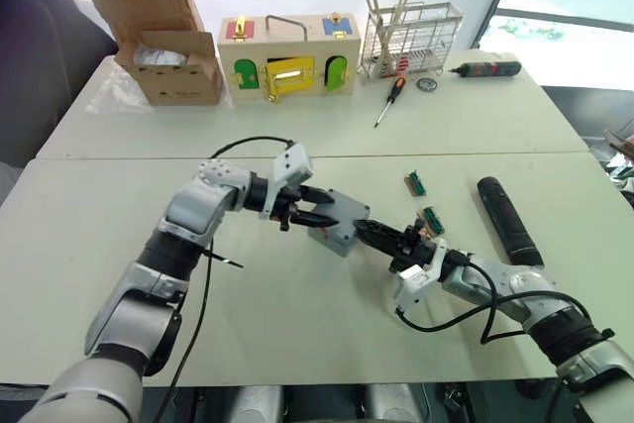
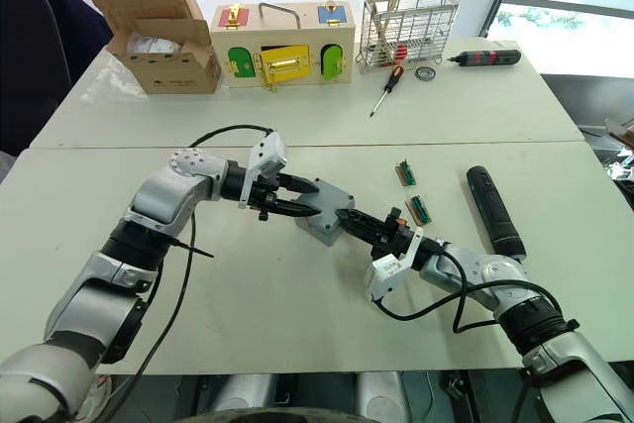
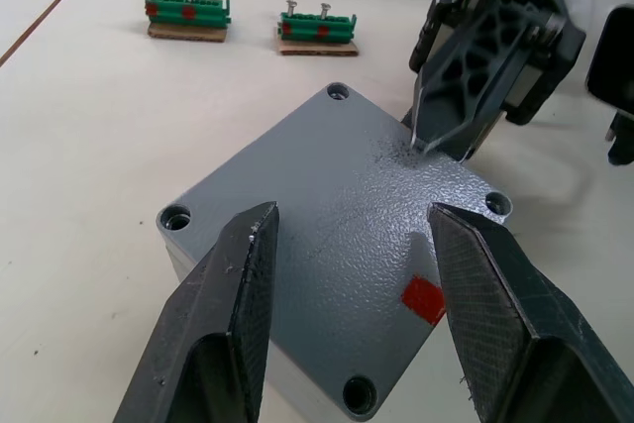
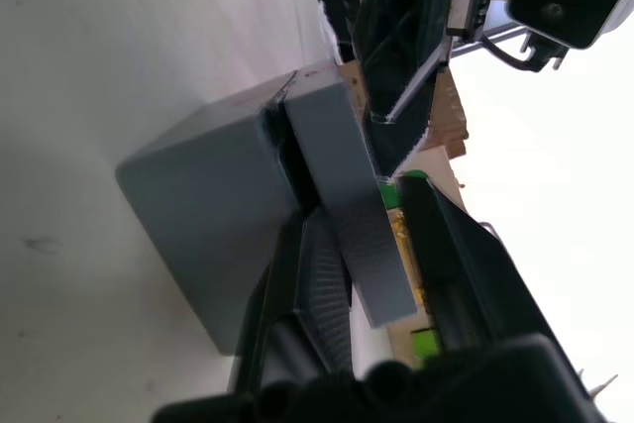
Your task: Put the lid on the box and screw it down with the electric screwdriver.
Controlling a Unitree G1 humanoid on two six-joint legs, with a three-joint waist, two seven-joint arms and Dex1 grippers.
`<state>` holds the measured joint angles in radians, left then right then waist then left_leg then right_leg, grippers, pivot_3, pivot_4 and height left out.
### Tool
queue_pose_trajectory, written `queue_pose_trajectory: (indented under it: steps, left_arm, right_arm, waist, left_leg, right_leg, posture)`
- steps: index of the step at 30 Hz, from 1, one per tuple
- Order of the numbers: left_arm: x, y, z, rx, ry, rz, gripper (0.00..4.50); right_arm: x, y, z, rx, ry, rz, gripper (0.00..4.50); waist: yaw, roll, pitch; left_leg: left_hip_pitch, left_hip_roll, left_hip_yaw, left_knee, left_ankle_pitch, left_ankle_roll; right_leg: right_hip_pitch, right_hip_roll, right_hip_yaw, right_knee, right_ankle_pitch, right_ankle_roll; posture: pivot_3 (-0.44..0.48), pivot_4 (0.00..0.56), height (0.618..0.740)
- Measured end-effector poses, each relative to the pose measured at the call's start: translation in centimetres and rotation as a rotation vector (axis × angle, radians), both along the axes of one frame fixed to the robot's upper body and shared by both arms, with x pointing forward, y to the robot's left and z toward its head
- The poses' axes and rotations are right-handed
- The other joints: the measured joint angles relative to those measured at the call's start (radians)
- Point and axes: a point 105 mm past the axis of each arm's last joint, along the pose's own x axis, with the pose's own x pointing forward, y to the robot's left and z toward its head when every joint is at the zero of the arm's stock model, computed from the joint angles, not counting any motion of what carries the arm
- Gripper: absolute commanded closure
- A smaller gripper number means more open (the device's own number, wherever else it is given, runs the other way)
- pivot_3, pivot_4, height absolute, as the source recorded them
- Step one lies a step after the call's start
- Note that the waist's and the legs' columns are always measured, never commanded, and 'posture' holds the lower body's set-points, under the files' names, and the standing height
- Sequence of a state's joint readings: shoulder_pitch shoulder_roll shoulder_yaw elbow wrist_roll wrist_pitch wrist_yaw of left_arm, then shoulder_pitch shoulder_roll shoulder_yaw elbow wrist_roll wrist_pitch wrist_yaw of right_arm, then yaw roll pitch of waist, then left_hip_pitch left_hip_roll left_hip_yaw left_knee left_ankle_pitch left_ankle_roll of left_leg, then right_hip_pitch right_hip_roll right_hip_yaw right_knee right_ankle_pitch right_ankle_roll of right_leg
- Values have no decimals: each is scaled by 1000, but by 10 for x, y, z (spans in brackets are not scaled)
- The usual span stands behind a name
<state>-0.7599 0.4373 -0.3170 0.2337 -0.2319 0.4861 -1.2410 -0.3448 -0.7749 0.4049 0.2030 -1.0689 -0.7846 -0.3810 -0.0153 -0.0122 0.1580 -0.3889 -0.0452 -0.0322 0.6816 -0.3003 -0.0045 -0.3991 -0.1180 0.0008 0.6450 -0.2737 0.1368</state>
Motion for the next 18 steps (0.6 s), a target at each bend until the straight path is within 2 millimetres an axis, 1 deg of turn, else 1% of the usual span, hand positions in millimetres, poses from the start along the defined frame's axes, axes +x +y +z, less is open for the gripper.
queue_pose_trajectory:
  steps: [3, 4, 5, 9, 18]
  left_arm:
    - [0, 0, -4, 27, -6, 1, 2118]
    - [0, 0, -5, 36, -7, 2, 2118]
    - [-1, 0, -6, 40, -6, 1, 2118]
    - [-3, 0, -10, 47, -14, -8, 2118]
    - [-2, -1, -13, 67, -50, -15, 2118]
  right_arm:
    - [0, -1, 4, 6, -5, 1, 817]
    - [0, -2, 5, 7, -8, 3, 560]
    - [-1, -2, 6, 6, -11, 5, 305]
    - [-3, -4, 6, -7, -14, 11, 305]
    - [-8, -7, 5, -37, -9, 15, 305]
  waist:
    - [1, 0, -3]
    - [1, 0, -3]
    - [1, 0, -4]
    - [3, 3, -13]
    - [5, 3, -18]
  left_leg:
    - [10, 0, 0, -2, -2, 4]
    - [13, 0, 0, -3, -5, 9]
    - [15, 1, 0, -3, -6, 10]
    - [16, 3, 0, -3, -7, 12]
    - [17, 3, -1, -3, -9, 15]
  right_leg:
    - [10, 1, 0, -3, 0, 0]
    - [14, 1, 0, -5, -1, 0]
    - [16, 1, 0, -6, -1, 0]
    - [19, 1, 0, -12, -1, 0]
    - [23, 1, 0, -16, -1, 0]
  posture:
    - [0, 150, 730]
    - [0, 150, 730]
    - [0, 150, 730]
    - [0, 150, 730]
    - [0, 150, 730]
